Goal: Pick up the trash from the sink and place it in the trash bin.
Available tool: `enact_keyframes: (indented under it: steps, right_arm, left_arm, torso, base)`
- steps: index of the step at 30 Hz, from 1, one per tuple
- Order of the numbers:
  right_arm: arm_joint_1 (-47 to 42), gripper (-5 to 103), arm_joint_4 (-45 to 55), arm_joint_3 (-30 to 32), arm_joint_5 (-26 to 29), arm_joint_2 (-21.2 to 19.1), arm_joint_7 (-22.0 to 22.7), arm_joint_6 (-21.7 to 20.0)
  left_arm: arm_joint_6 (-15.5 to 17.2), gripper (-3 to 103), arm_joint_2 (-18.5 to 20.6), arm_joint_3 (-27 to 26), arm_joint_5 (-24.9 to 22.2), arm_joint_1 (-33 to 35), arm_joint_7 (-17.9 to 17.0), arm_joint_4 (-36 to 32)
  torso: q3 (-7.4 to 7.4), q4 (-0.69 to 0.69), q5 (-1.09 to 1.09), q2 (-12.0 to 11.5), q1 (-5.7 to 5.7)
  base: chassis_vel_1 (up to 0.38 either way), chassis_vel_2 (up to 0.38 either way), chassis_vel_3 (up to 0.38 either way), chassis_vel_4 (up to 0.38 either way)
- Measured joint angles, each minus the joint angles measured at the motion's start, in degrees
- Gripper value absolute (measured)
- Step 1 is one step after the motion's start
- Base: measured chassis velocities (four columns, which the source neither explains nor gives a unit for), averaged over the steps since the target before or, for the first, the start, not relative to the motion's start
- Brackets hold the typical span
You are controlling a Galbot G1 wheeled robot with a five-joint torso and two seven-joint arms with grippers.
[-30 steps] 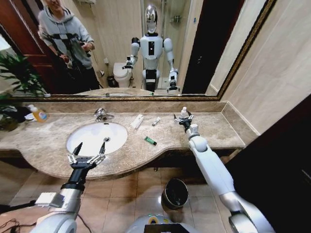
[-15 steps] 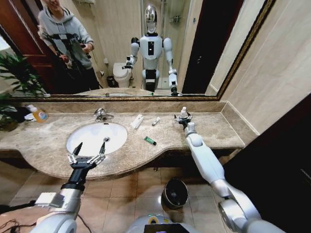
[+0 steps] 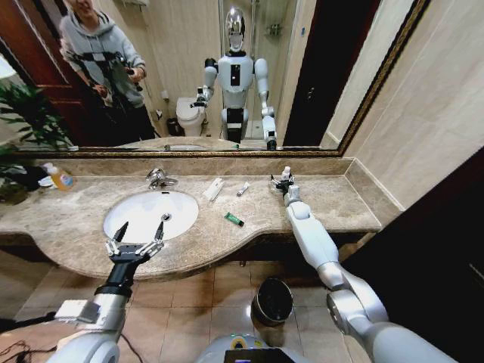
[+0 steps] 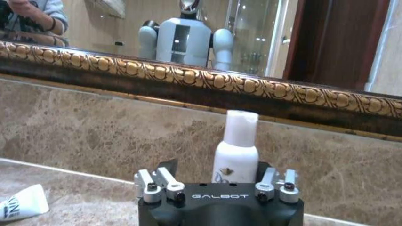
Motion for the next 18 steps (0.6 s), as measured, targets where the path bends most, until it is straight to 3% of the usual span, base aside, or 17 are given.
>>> enact_keyframes:
  steps: [3,18]
  right_arm:
    - [-0.73,66,1.20,-0.13,0.37,-0.62,0.17,-0.67]
    - [-2.31,28,5.56,0.15,3.02,-2.31,1.53,-3.24]
  left_arm:
    - [0.00,100,0.00,0.00,0.00,0.00,0.00,0.00]
    - [0.00,100,0.00,0.00,0.00,0.00,0.00,0.00]
  torso:
    - [0.00,0.00,0.00,0.00,0.00]
    - [0.00,0.00,0.00,0.00,0.00]
  base:
    - [0.000,0.000,0.000,0.000]
    - [0.000,0.000,0.000,0.000]
